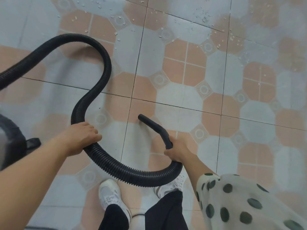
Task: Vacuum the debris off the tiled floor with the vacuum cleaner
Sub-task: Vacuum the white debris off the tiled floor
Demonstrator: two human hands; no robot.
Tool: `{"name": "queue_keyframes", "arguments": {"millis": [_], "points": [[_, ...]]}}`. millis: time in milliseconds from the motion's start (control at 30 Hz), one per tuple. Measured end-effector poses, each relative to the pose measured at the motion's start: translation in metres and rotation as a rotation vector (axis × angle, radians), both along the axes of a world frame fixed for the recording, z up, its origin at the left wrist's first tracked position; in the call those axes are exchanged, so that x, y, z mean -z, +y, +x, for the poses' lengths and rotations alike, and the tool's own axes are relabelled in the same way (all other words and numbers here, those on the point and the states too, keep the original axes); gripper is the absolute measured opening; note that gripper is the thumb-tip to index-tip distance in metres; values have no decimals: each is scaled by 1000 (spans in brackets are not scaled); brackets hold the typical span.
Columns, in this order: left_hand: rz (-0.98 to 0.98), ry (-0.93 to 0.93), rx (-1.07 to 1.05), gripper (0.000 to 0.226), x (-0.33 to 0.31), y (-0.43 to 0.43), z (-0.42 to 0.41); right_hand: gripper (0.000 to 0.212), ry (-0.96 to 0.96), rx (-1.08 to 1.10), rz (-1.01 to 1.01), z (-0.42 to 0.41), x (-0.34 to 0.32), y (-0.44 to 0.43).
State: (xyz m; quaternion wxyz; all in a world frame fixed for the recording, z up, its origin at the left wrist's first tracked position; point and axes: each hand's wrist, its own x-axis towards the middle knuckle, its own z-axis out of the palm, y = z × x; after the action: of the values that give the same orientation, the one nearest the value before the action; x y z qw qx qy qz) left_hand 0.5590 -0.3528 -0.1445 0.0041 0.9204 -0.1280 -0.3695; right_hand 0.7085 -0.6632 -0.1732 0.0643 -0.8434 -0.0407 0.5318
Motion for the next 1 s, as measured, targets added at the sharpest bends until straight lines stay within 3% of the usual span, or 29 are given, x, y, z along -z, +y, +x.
{"name": "queue_keyframes", "arguments": {"millis": [367, 533, 700, 933, 1000], "points": [[91, -33, -25, 26, -6, 83, -26, 65, -102, -82, 48, 0, 15, 98], [129, -12, -35, 27, -11, 112, -27, 58, -172, -176, 42, 10, 21, 145], [129, 10, -112, 26, -5, 136, -17, 77, -203, -317, -21, 35, 31, 186], [124, 6, -246, 24, 3, 164, 10, 79, -247, -350, -26, 93, 39, 235], [79, -100, -282, 30, -3, 176, 18, 81, -224, -374, -20, 108, 39, 251]]}}
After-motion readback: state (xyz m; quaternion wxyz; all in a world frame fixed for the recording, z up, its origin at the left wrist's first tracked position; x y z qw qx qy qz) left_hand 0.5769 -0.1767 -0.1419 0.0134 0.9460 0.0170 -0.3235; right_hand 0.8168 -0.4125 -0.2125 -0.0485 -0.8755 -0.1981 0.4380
